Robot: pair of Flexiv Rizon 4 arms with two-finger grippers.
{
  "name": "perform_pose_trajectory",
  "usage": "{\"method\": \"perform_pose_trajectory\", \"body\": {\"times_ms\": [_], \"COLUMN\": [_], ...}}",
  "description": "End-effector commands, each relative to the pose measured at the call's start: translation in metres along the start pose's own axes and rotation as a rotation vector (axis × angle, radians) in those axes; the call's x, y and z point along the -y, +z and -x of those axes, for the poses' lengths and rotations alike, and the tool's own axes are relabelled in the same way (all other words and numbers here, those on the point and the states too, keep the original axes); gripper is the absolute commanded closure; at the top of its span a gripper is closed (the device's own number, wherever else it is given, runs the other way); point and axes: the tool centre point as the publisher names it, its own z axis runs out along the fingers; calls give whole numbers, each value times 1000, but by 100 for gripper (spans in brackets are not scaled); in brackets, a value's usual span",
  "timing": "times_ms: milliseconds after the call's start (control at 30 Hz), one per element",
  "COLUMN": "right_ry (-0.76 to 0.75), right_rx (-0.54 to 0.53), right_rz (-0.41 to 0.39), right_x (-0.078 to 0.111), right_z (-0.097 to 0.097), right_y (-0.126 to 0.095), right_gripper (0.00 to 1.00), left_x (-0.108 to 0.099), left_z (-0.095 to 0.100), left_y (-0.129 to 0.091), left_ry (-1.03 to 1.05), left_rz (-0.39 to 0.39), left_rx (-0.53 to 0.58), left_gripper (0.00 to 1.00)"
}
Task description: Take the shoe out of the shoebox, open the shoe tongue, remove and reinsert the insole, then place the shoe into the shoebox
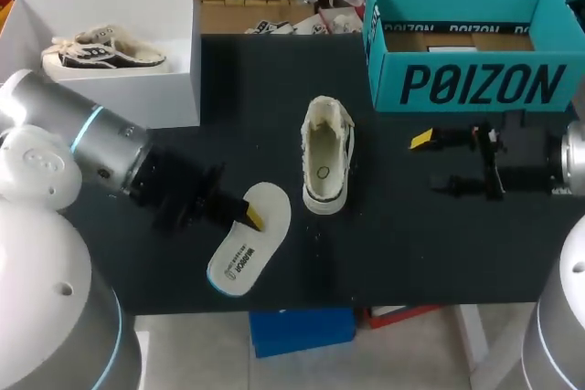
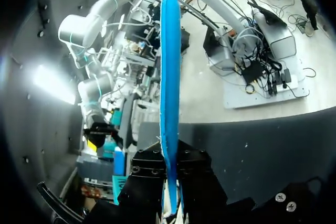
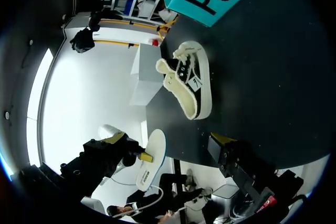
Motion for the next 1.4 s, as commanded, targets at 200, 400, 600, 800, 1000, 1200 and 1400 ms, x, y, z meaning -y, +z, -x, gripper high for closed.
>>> {"method": "perform_pose_trajectory", "body": {"times_ms": [200, 400, 600, 800, 1000, 1200, 1400], "right_ry": [1, 1, 1, 1, 1, 1, 1], "right_rx": [2, 2, 2, 2, 2, 2, 2], "right_rz": [13, 13, 13, 13, 13, 13, 13], "right_x": [2, 2, 2, 2, 2, 2, 2], "right_z": [0, 0, 0, 0, 0, 0, 0], "right_y": [3, 3, 3, 3, 3, 3, 3], "right_gripper": [0, 0, 0, 0, 0, 0, 0], "left_x": [-35, -51, -71, -88, -105, -118, -129], "left_z": [10, 14, 16, 18, 18, 18, 18], "left_y": [11, 23, 32, 42, 49, 55, 62], "left_ry": [11, 21, 18, 10, 0, -6, -10], "left_rz": [-37, -34, -38, -40, -41, -40, -51], "left_rx": [-96, -119, -122, -132, -140, -144, -152], "left_gripper": [100, 100, 100, 100, 100, 100, 100]}}
